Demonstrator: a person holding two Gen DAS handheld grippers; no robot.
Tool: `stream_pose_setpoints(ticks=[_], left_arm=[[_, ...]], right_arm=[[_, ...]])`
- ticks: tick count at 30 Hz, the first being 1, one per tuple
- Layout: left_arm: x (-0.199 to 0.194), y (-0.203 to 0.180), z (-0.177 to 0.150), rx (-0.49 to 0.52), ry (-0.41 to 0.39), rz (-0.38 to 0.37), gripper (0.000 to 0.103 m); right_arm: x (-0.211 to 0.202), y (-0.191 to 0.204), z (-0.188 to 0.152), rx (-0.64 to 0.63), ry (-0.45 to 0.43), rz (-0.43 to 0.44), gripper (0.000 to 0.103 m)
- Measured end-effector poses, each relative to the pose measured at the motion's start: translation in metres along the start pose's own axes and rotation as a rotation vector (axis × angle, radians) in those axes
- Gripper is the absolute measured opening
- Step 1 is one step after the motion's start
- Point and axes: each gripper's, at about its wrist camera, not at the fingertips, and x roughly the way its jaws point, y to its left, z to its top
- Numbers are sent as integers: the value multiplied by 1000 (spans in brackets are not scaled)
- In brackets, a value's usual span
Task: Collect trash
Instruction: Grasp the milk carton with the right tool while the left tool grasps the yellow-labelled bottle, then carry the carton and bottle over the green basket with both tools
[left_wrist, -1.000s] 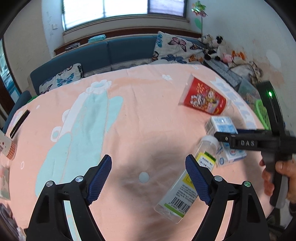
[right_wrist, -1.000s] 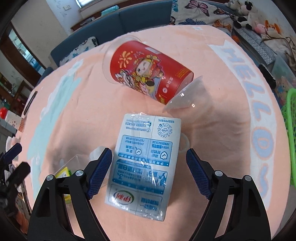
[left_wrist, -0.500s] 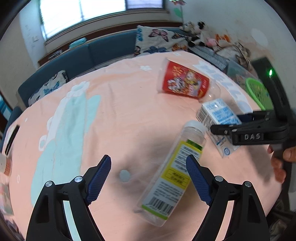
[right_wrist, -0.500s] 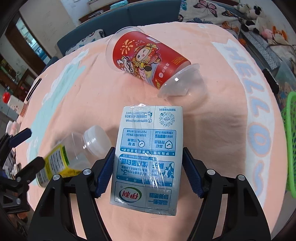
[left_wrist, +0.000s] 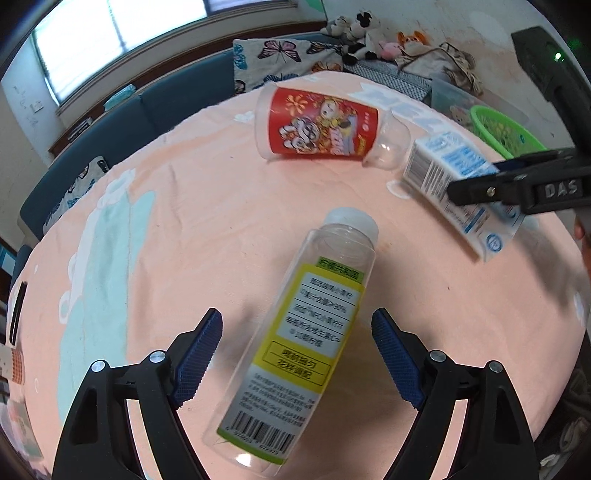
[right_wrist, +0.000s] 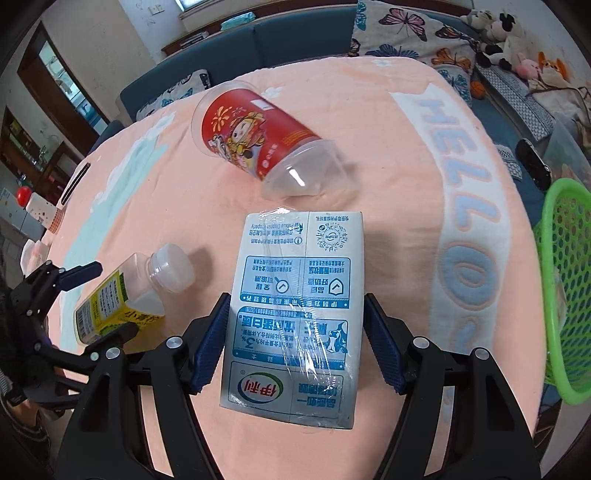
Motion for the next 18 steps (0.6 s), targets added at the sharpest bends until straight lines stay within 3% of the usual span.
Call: stream_pose_setpoints(ticks=[13,18], left_arm=[[16,-14,4,5,20,-17,49],[13,-20,5,14,12,-24,46]], right_arm=[[-16,-19,-18,-40,-7,39,70],[-24,-24,-25,-55,-7,40,70]])
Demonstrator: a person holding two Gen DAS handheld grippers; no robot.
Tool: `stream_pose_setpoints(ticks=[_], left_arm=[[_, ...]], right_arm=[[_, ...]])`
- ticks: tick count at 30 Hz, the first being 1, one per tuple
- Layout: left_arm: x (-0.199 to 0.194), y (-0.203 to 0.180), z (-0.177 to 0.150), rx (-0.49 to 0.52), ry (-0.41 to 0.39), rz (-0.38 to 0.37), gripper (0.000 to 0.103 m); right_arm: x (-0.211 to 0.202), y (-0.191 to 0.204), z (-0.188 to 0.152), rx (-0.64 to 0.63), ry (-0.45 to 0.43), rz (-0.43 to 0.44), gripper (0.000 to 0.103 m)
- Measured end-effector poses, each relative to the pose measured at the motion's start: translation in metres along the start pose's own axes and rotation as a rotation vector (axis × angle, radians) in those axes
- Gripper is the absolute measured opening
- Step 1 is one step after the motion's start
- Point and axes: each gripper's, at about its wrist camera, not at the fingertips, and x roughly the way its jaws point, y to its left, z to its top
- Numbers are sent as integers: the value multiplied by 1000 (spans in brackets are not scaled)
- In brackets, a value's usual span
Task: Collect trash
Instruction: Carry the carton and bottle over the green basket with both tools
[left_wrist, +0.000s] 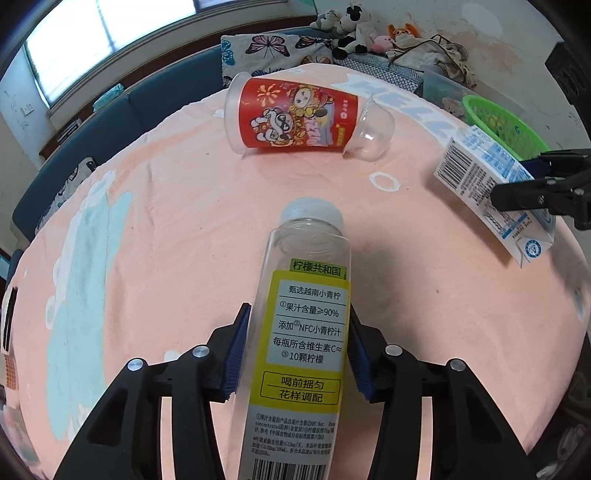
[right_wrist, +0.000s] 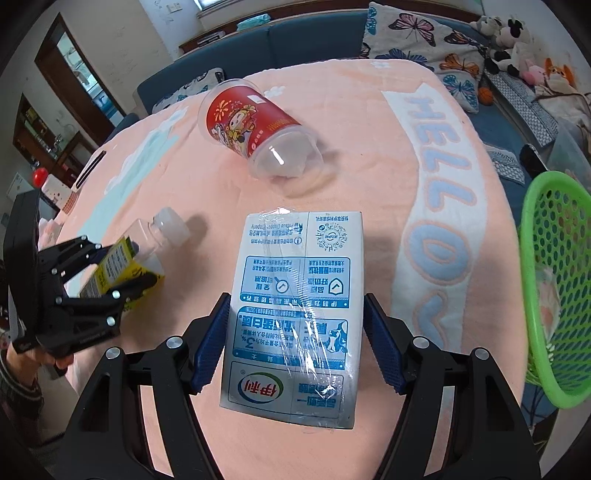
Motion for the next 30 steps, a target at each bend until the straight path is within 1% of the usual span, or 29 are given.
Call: stream_pose_setpoints(ticks=[3,8,12,17,24,30], left_arm=[[-6,-1,1,-11,-13,-32,45],[-17,-4,5,-15,-31,-53,44],[-29,-4,13,-36,-60,-81,43],[-39,-7,24,-59,-75,-114,43],[-57,-27,53,-74,-113,-173,43],[-68,-58,83,-51,-138,-201,43]], right_arm=[[-5,-3,-4,-10,-6,-3,70],[-11,-9,-8,-5,-18,-2,70],[-13,-18,-9,10,-20,-3,70],[-23,-29,-11,27,-35,-3,70],[-48,-55,-13,69,-80,-24,70],[-71,-94,-18,120,-121,-90,70]])
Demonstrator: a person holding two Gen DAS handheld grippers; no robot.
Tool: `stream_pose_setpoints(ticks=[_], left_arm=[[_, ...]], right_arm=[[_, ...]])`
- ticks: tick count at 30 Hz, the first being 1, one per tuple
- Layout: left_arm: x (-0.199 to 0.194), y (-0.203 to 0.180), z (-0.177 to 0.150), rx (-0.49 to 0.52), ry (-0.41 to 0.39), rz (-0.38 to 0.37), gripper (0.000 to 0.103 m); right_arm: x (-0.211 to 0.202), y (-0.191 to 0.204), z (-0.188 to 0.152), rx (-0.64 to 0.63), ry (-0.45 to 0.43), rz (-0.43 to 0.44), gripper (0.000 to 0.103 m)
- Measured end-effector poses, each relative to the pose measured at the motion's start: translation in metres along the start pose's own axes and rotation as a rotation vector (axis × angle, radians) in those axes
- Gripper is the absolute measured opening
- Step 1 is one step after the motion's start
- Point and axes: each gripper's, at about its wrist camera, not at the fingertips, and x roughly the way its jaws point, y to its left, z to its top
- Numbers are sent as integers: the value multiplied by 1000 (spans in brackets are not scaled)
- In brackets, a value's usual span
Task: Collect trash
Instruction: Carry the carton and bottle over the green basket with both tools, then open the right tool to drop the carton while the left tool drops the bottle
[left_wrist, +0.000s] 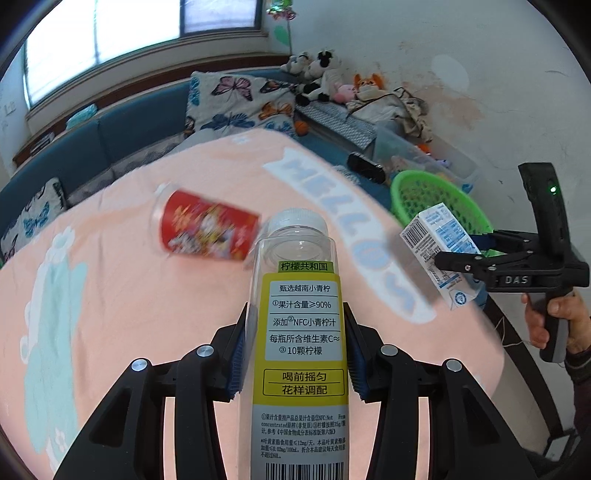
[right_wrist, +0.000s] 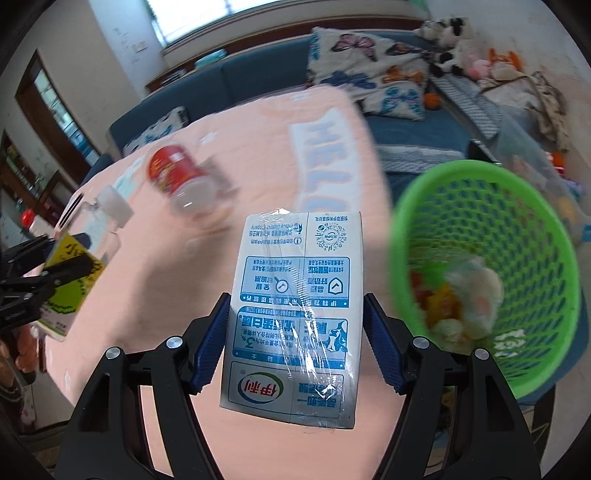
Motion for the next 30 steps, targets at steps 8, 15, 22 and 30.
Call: stream_pose_setpoints(ticks=[8,15,22,30], left_arm=[[7,-52,41,46,-17,-53,43],[27,-98,77,76,-23,-101,43],[61,-139,99,110,6,-126,43],[91,-176,109,140,34,-153,43]], right_arm=[[-15,-72,0,102,-30,-90,70],[-12,-131,-5,185,-40,-143,70],[-5,-173,-13,230,-29,-194,70],[-2,-196,-18,259,-39,-185,73]])
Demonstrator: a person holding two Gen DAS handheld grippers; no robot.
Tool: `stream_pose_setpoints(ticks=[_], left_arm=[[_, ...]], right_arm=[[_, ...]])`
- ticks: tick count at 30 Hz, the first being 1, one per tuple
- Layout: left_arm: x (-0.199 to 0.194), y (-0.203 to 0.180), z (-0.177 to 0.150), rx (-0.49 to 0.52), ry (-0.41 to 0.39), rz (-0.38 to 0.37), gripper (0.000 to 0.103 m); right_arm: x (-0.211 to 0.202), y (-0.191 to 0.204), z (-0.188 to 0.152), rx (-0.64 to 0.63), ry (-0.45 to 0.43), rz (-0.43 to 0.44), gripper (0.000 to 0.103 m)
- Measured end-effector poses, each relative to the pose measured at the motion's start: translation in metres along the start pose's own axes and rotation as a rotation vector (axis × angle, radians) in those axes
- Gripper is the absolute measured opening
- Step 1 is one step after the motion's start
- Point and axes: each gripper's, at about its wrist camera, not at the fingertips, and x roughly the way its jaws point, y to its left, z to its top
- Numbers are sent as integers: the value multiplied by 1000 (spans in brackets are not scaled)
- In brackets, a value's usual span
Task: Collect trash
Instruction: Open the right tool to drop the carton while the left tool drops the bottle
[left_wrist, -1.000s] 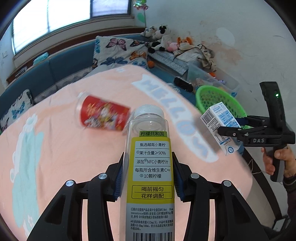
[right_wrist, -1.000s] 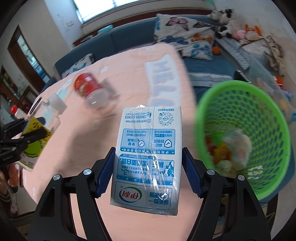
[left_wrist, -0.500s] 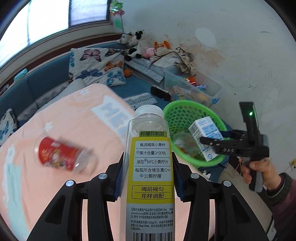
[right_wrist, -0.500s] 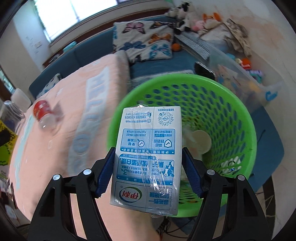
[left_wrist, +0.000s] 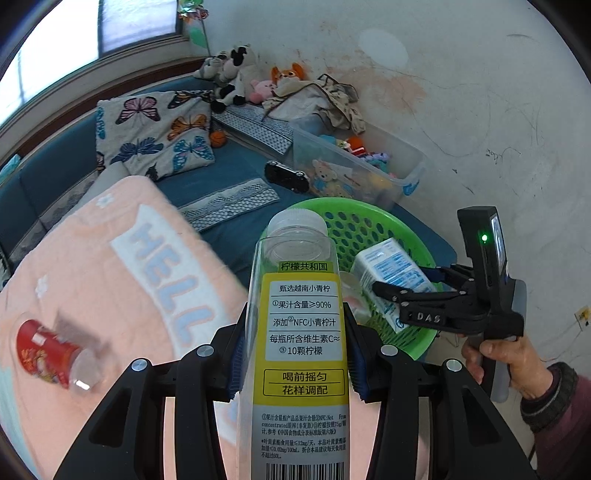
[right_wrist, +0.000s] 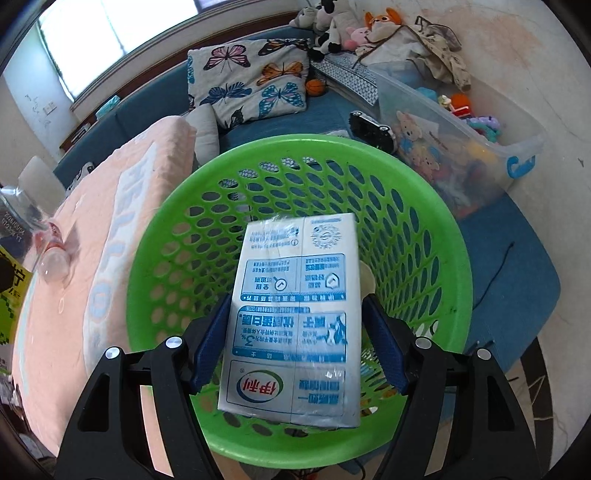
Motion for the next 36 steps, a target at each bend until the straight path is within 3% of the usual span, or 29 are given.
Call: stream_pose_setpoints(ticks=[5,26,27,28,36], left_arm=[[17,-12,6,9,19,-9,43],[82,-37,30,-31,89,-25,44],[83,-35,30,-41,93,-31,49],[83,-33,30,-55,91,-35,60],[59,-18,26,-90,43,-16,73]], right_arm=[[-1,-6,0,13,-7,24,77],[-37,-27,-10,-12,-56,12,77],[-38,-28,-11,-12,-61,12,77],[-39,-28,-11,-16,-64,10,77],[-46,-24,-14,-28,-76,12,77]])
